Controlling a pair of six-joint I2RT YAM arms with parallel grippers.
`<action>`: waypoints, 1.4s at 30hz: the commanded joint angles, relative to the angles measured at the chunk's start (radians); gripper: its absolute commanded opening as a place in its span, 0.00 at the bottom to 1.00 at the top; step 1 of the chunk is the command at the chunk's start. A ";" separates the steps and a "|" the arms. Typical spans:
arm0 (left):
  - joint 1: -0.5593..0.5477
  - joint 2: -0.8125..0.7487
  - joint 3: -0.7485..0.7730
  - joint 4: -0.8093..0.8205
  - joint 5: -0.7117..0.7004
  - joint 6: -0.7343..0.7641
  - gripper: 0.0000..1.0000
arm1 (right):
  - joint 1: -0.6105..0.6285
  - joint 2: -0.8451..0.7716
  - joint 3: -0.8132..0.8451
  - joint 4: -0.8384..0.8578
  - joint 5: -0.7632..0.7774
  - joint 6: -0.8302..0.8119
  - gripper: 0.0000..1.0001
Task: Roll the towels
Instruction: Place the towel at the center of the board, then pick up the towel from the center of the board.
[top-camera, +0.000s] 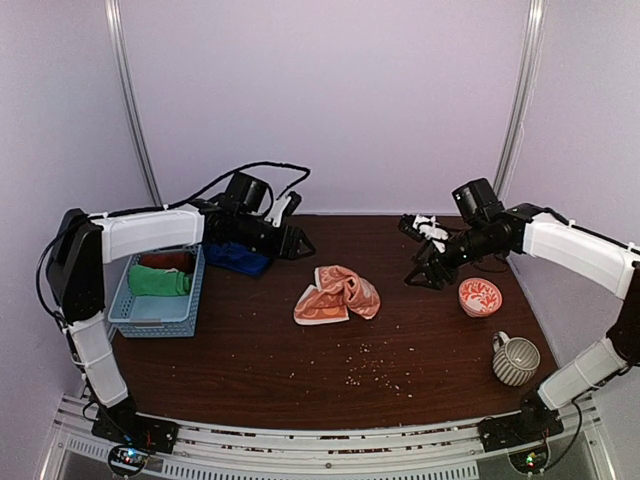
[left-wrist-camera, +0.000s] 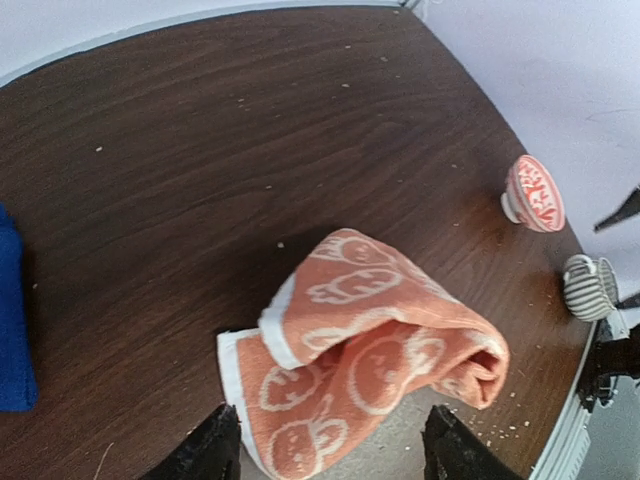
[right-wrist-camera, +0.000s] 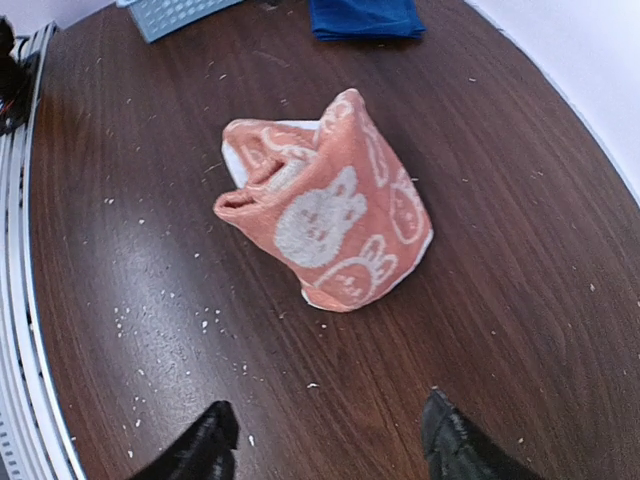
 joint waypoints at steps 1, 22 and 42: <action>0.005 -0.040 -0.031 -0.109 -0.201 0.026 0.63 | 0.114 0.047 0.039 -0.088 0.068 -0.095 0.51; 0.005 -0.275 -0.448 0.034 -0.202 -0.070 0.48 | 0.231 0.616 0.481 0.073 0.190 0.093 0.14; 0.005 -0.248 -0.483 0.045 -0.203 -0.047 0.49 | 0.404 0.665 0.347 0.092 0.372 -0.034 0.57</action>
